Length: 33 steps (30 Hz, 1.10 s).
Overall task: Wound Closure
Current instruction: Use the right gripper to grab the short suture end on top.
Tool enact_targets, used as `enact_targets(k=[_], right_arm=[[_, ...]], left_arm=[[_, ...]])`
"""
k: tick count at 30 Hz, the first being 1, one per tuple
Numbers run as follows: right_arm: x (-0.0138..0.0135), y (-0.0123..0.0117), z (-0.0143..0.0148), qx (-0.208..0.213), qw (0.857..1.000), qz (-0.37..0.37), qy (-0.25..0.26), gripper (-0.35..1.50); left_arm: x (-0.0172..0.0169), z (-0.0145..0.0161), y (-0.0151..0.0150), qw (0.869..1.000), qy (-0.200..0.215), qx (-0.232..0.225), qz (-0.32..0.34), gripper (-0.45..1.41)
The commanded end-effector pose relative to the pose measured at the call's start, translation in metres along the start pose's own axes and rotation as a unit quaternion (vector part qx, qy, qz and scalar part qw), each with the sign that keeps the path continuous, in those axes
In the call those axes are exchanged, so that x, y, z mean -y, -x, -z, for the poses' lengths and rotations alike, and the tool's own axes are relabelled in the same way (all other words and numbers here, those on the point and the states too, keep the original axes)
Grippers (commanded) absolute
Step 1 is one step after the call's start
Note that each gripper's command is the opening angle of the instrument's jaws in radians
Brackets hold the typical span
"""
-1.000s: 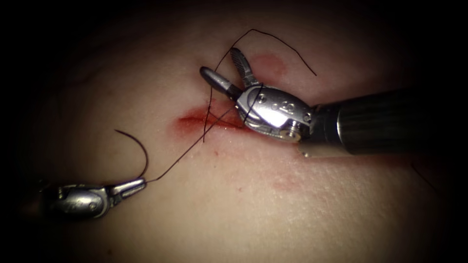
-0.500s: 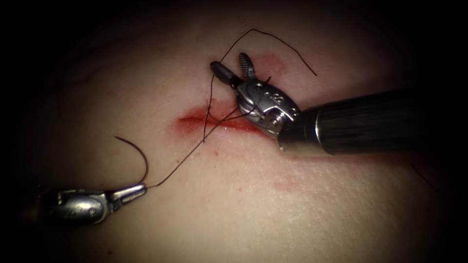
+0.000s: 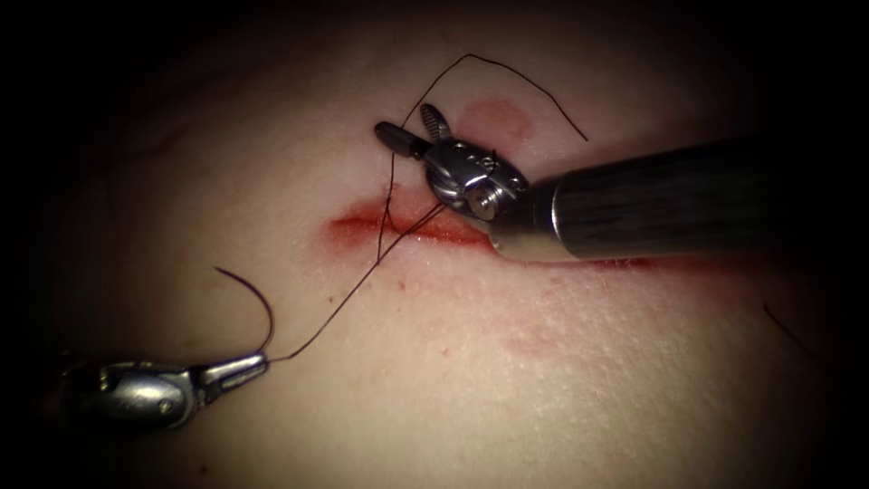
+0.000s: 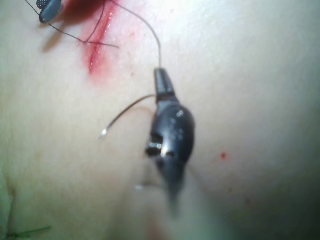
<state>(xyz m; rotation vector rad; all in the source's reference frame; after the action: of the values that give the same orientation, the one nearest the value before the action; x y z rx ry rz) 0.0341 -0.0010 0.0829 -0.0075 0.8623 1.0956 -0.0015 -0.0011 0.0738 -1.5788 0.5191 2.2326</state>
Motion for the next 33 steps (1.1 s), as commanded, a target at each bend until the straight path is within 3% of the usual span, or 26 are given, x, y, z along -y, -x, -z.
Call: enact_targets(k=[1,17,23,26,27,28,29,30,33], right_arm=[[0.0005,0.0015,-0.0016,0.006,1.0,0.0,0.003,1.26],[-0.0014,0.0053,-0.007,0.031,0.999,0.004,0.021,1.26],[-0.0017,0.0062,-0.0074,0.037,0.999,0.002,0.018,1.23],[-0.0015,0.006,-0.0069,0.039,0.999,0.001,0.005,0.99],[-0.0014,0.0059,-0.0067,0.04,0.999,-0.002,-0.003,0.71],[-0.0012,0.0058,-0.0065,0.04,0.999,-0.002,-0.007,0.2],[-0.0011,0.0058,-0.0063,0.04,0.999,-0.002,-0.008,-0.16],[-0.0009,0.0056,-0.0061,0.041,0.999,-0.003,-0.008,-0.35],[-0.0007,0.0049,-0.0054,0.044,0.999,-0.005,-0.012,-0.35]], left_arm=[[-0.0006,-0.0005,0.0004,1.0,0.002,-0.001,0.003,-0.35],[-0.0006,-0.0004,0.0001,1.0,0.002,0.0,0.0,-0.35],[-0.0006,-0.0004,0.0001,1.0,0.002,0.0,0.0,-0.35],[-0.0005,-0.0005,0.0001,1.0,0.002,0.0,0.001,-0.35],[-0.0005,-0.0006,0.0,1.0,0.002,0.0,0.001,-0.35],[-0.0005,-0.0006,0.0,1.0,0.002,0.0,0.001,-0.35],[-0.0005,-0.0007,0.0,1.0,0.002,0.0,0.001,-0.35],[-0.0006,-0.0007,0.0,1.0,0.001,0.0,0.001,-0.35],[-0.0005,-0.0008,0.0,1.0,0.001,0.0,0.001,-0.35]])
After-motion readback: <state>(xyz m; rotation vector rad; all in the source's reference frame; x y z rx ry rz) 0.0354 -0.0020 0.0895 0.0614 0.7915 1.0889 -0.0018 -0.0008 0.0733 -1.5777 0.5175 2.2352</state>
